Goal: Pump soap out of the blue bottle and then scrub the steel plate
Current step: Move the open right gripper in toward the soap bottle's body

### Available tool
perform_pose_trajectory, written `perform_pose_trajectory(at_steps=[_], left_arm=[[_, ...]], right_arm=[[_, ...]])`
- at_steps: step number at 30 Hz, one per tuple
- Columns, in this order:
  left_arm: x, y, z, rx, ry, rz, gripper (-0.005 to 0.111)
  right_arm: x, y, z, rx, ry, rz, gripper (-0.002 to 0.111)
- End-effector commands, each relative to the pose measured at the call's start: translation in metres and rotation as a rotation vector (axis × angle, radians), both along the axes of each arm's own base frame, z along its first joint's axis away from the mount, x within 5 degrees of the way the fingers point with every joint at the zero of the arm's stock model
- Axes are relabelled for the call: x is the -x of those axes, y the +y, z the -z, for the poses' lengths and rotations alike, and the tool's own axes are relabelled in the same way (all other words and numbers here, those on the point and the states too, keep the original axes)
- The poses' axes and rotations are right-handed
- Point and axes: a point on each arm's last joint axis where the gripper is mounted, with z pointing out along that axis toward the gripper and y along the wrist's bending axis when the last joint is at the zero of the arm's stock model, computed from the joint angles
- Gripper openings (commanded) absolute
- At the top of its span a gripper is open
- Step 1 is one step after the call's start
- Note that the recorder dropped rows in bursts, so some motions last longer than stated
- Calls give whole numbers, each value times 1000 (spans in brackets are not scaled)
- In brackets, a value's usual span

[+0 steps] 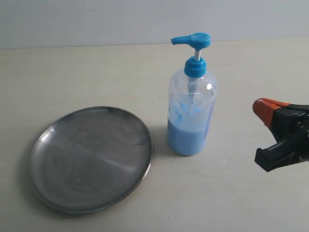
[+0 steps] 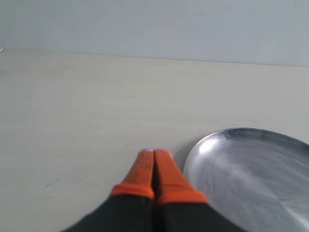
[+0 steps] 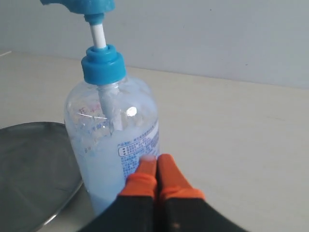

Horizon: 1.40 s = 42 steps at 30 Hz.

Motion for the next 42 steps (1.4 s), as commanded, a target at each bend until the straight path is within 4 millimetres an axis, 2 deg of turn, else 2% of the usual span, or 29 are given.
perform_pose_trajectory(at_steps=[1, 9, 11, 13, 15, 16, 19, 20, 27, 31, 36, 42], left_arm=[[0, 0, 0, 11, -12, -2, 0], [0, 0, 0, 11, -12, -2, 0], [0, 0, 0, 11, -12, -2, 0], [0, 0, 0, 11, -12, -2, 0], [0, 0, 0, 11, -12, -2, 0], [0, 0, 0, 11, -12, -2, 0], [0, 0, 0, 11, -12, -2, 0], [0, 0, 0, 11, -12, -2, 0], [0, 0, 0, 11, -12, -2, 0], [0, 0, 0, 11, -12, -2, 0], [0, 0, 0, 11, -12, -2, 0], [0, 0, 0, 11, -12, -2, 0]], right_arm=[[-2, 1, 3, 18, -46, -6, 0], [-13, 13, 23, 82, -25, -76, 0], [-18, 17, 31, 103, 23, -94, 5], [-22, 19, 39, 115, 72, -96, 18], [-25, 21, 44, 125, 99, -96, 38], [-26, 22, 47, 129, 110, -97, 55], [-27, 23, 51, 127, 112, -98, 95], [-28, 23, 50, 122, 104, -98, 105], [-31, 25, 41, 46, 20, -91, 104], [-31, 26, 39, -65, 65, -69, 104], [-25, 32, 46, 23, 84, -184, 104], [-29, 27, 50, 57, 93, -114, 104]])
